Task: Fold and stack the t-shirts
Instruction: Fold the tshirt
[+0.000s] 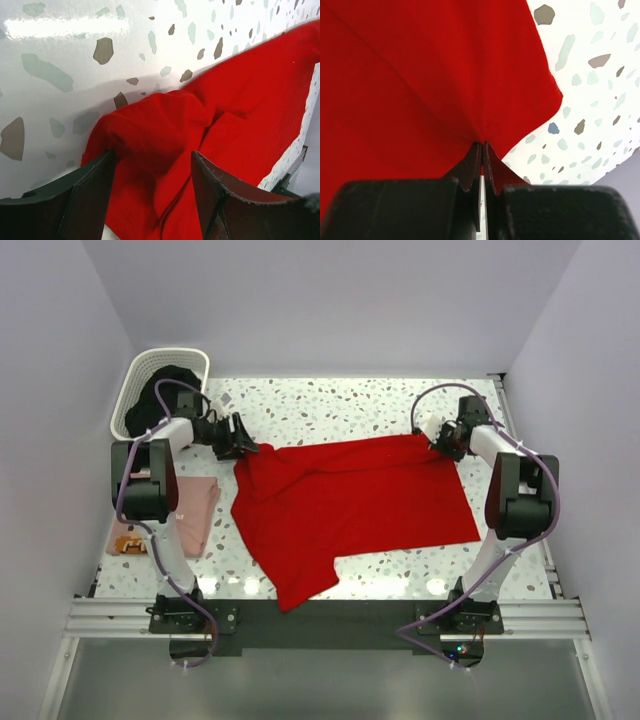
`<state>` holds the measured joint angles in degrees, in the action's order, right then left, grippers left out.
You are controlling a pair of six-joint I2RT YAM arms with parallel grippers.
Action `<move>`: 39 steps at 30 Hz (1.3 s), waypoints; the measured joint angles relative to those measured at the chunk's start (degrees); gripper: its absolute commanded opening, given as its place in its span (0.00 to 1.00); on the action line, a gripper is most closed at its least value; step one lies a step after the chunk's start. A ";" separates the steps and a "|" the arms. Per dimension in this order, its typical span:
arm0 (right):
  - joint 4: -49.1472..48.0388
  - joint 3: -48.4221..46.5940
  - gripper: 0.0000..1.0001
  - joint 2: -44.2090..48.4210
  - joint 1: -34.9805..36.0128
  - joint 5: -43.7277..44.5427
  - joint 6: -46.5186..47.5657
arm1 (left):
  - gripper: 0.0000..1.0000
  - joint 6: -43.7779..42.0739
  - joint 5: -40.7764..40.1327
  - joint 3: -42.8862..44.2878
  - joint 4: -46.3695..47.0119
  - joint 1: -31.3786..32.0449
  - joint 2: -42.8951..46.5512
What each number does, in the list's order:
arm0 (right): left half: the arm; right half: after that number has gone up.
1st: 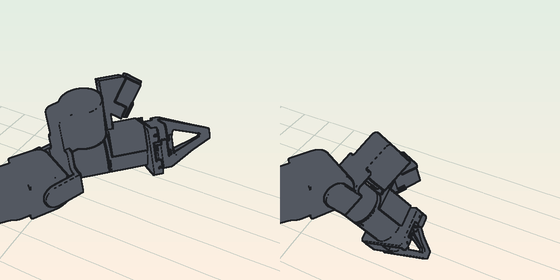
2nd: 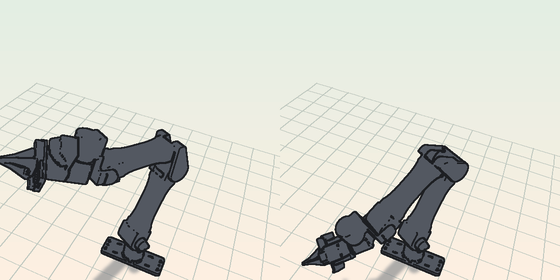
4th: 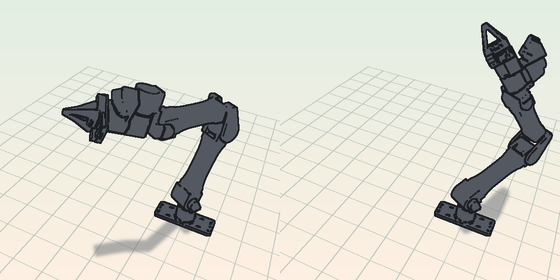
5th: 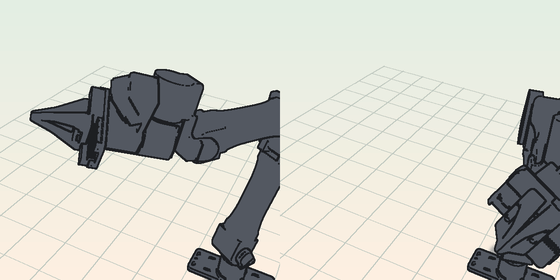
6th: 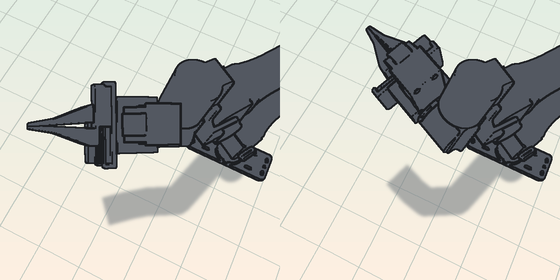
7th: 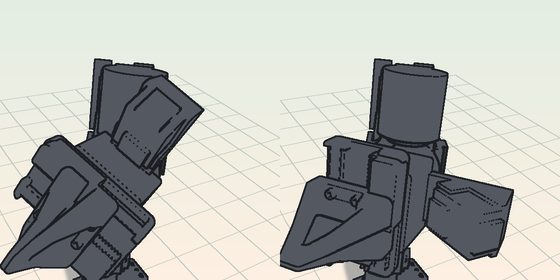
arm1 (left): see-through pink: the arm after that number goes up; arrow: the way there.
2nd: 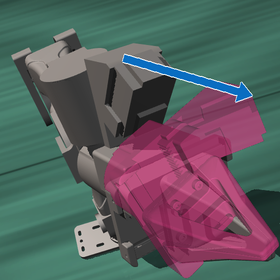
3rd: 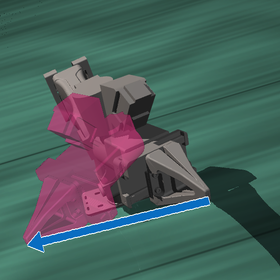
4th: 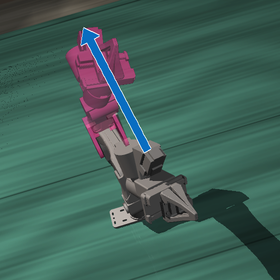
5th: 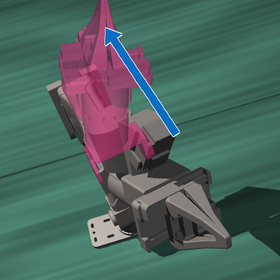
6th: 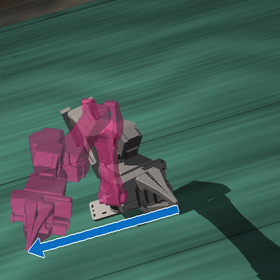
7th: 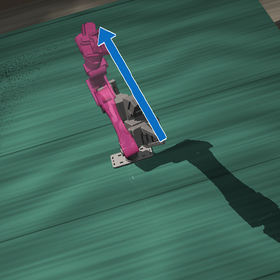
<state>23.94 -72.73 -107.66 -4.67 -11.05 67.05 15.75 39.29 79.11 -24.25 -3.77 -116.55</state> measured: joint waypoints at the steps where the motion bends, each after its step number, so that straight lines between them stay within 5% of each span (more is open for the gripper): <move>1: 0.02 0.00 0.00 -0.13 0.00 0.04 0.00 | 0.66 0.24 0.07 -0.04 0.33 0.00 -0.42; 5: 0.00 0.00 0.06 -0.42 0.00 0.79 0.63 | 0.66 1.88 0.07 -0.83 2.12 -0.39 -1.20; 12: 2.78 -0.72 0.41 -0.96 0.00 1.11 0.31 | 0.67 4.72 -0.92 -1.70 5.60 -2.97 -1.25; 20: 9.60 -2.91 0.41 5.64 4.55 -3.21 -8.41 | 0.69 7.76 2.91 -6.78 12.28 -4.37 0.26; 27: 7.50 -4.50 0.40 13.99 21.44 -8.98 -20.92 | 0.68 12.52 6.29 -11.21 16.63 -4.48 3.41; 39: -4.26 -8.11 0.43 2.62 44.02 -7.37 -37.57 | 0.70 20.74 10.32 -14.62 22.93 -5.22 4.74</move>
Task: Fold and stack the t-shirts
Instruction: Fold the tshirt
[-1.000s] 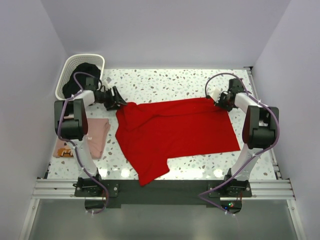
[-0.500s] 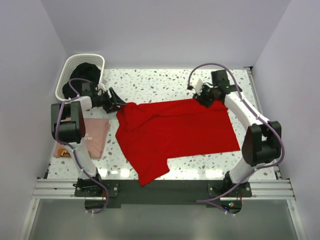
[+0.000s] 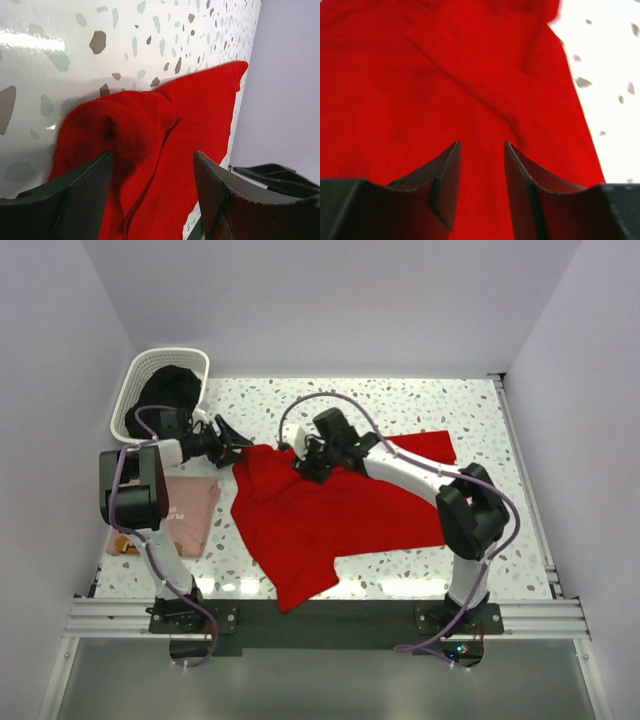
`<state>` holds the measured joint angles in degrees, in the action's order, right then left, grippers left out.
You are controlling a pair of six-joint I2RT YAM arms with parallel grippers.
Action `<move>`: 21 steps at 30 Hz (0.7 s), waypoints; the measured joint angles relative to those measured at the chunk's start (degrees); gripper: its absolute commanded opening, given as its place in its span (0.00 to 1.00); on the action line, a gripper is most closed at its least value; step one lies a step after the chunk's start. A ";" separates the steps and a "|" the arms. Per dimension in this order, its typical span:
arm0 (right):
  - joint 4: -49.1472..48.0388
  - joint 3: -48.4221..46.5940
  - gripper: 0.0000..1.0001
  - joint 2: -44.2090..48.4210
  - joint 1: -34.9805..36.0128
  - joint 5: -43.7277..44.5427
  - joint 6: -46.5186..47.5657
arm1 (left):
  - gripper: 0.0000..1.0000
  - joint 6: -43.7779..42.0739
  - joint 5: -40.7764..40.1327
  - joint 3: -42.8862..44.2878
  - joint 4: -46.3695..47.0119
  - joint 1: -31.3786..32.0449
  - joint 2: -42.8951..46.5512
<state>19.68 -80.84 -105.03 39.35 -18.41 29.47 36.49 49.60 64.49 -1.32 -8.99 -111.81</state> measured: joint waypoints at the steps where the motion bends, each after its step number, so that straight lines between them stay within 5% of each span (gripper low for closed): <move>1: -0.74 -0.70 0.44 -1.66 1.55 0.68 -0.22 | 0.70 0.44 0.17 -0.26 0.24 0.00 -0.20; 21: -5.64 -16.02 0.60 -20.06 14.34 3.34 2.58 | 0.73 0.26 -2.97 2.54 -2.60 0.02 -4.50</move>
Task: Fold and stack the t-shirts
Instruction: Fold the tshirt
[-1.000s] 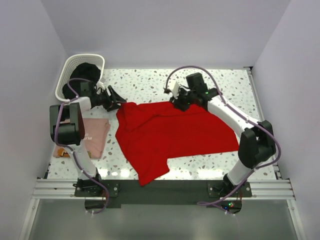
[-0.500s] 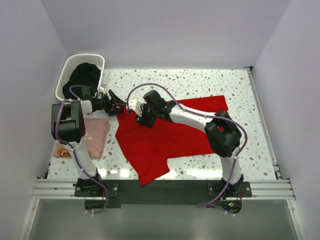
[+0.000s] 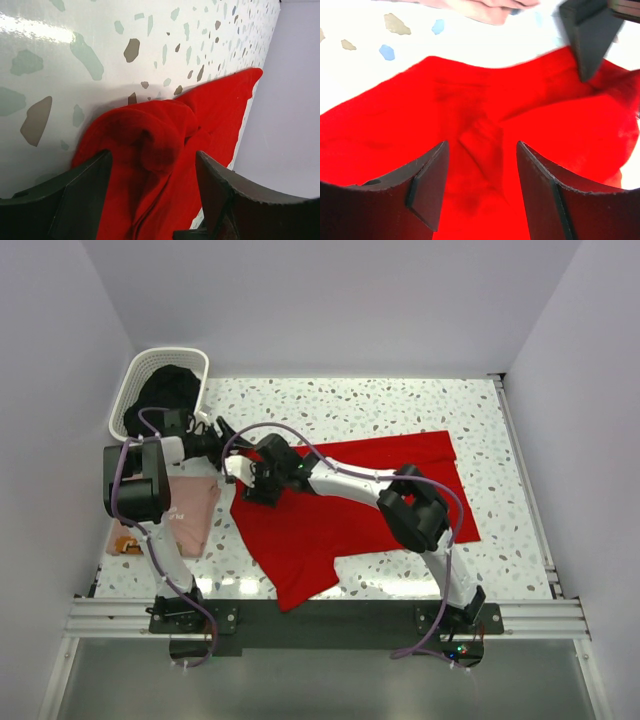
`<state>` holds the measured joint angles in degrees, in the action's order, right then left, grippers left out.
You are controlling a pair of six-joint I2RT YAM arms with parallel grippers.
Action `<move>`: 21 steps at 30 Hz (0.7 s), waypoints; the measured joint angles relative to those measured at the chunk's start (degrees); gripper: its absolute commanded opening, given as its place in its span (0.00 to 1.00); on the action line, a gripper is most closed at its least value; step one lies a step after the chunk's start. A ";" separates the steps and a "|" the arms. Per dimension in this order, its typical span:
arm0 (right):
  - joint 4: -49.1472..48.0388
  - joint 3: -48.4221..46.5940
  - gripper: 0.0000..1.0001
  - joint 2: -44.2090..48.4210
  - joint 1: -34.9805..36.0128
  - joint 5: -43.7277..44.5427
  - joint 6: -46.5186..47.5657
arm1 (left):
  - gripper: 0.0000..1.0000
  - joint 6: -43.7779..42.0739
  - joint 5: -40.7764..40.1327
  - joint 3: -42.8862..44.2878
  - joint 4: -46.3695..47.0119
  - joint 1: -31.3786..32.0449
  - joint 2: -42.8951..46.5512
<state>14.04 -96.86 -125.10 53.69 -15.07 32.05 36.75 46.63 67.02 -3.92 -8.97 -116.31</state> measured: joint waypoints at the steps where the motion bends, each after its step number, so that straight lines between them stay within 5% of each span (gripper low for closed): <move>1: -0.02 -0.50 0.60 -0.72 0.33 -0.07 0.00 | 0.73 -0.09 0.00 0.07 -0.09 0.00 -0.04; 8: -0.35 -3.45 0.58 -4.83 0.68 -0.90 -0.39 | 0.73 -0.33 0.04 0.17 -0.31 0.00 -0.09; 12: -0.57 -5.25 0.49 -6.95 0.66 -0.85 -1.22 | 0.74 -0.35 0.07 0.17 -0.31 -0.02 -0.11; 19: -0.79 -5.68 0.00 -8.24 0.66 -0.44 -1.68 | 0.74 -0.42 0.11 0.39 -0.46 -0.04 -0.24; 21: -0.76 -5.68 0.00 -8.24 0.66 -0.44 -1.90 | 0.74 -0.48 0.11 0.59 -0.57 -0.07 -0.33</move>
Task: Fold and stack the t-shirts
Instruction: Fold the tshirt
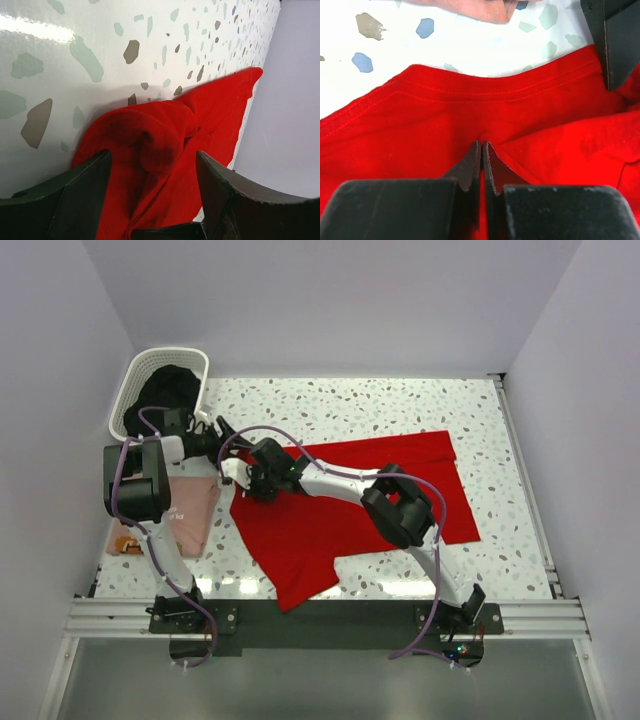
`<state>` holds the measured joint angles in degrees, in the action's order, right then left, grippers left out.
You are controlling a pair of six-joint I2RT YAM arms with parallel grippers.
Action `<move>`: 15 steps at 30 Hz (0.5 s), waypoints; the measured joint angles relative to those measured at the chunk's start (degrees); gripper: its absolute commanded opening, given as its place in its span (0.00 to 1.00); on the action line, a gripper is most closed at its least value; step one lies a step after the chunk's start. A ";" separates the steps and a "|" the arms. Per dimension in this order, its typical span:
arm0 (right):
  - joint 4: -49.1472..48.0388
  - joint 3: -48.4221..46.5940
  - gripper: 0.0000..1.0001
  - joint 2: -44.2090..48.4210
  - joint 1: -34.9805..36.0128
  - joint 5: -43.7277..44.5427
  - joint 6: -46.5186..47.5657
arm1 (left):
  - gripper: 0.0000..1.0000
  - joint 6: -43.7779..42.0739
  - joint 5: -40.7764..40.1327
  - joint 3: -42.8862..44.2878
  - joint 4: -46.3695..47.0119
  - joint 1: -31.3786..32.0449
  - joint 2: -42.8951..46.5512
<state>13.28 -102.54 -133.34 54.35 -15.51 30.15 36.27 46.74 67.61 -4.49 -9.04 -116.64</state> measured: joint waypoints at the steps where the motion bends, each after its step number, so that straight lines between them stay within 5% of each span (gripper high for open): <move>1: 0.00 0.00 0.00 0.00 0.00 0.00 -0.09 | 0.74 -0.04 -0.02 0.11 -0.07 0.00 -0.07; 15: 3.21 2.58 0.00 10.25 -0.02 -2.40 -3.61 | 0.75 -0.42 -0.79 1.64 -1.07 -0.39 -0.68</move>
<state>16.49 -99.96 -123.09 54.33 -17.91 26.55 35.86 45.95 69.25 -5.56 -9.43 -117.32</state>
